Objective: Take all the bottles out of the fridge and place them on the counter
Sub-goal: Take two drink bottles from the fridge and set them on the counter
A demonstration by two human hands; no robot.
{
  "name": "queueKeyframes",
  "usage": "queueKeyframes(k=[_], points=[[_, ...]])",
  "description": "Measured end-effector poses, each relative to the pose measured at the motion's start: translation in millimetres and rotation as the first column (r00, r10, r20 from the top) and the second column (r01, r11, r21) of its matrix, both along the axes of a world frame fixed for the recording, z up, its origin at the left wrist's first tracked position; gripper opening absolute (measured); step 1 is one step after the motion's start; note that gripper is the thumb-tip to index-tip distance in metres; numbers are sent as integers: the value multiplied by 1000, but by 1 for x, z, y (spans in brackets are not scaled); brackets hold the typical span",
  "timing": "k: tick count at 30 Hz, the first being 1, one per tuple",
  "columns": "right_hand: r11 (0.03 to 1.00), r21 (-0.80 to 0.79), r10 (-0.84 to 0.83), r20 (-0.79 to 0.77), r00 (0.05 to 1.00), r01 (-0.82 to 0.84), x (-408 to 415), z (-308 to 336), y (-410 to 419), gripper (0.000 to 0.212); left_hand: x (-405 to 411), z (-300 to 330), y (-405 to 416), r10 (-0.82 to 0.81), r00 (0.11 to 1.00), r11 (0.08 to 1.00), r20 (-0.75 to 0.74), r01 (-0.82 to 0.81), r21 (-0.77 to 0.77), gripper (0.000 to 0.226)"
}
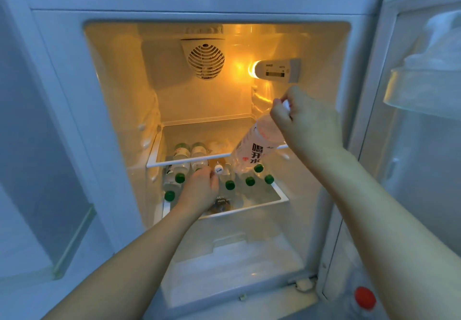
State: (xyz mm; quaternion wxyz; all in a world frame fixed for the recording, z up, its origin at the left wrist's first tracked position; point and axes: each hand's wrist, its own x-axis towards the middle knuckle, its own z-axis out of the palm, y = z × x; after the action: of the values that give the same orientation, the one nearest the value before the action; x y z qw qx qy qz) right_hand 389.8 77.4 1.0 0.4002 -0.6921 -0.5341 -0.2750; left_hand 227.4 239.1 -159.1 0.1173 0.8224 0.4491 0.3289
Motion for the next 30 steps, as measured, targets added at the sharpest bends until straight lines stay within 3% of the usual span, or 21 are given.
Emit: queueKeyframes(k=[4, 10, 14, 19, 30], points=[[981, -196, -1, -24, 1000, -3, -3, -11, -13, 20, 19, -15, 15, 100, 992, 921, 71, -65, -384, 20], [889, -458, -37, -127, 991, -25, -2, -50, -1, 29, 55, -23, 51, 358, 879, 656, 316, 4, -754, 31], [864, -500, -56, -207, 977, -56, -4, -75, 17, 44, 72, -33, 79, 442, 784, 554, 436, 143, -820, 49], [815, -577, -117, -234, 965, -41, 1, -104, 37, 27, 90, -38, 106, 504, 697, 509, 511, 238, -827, 42], [803, -592, -183, -357, 916, -71, 10, -139, 58, 20, 102, -47, 101, 527, 735, 511, 427, 127, -850, 53]])
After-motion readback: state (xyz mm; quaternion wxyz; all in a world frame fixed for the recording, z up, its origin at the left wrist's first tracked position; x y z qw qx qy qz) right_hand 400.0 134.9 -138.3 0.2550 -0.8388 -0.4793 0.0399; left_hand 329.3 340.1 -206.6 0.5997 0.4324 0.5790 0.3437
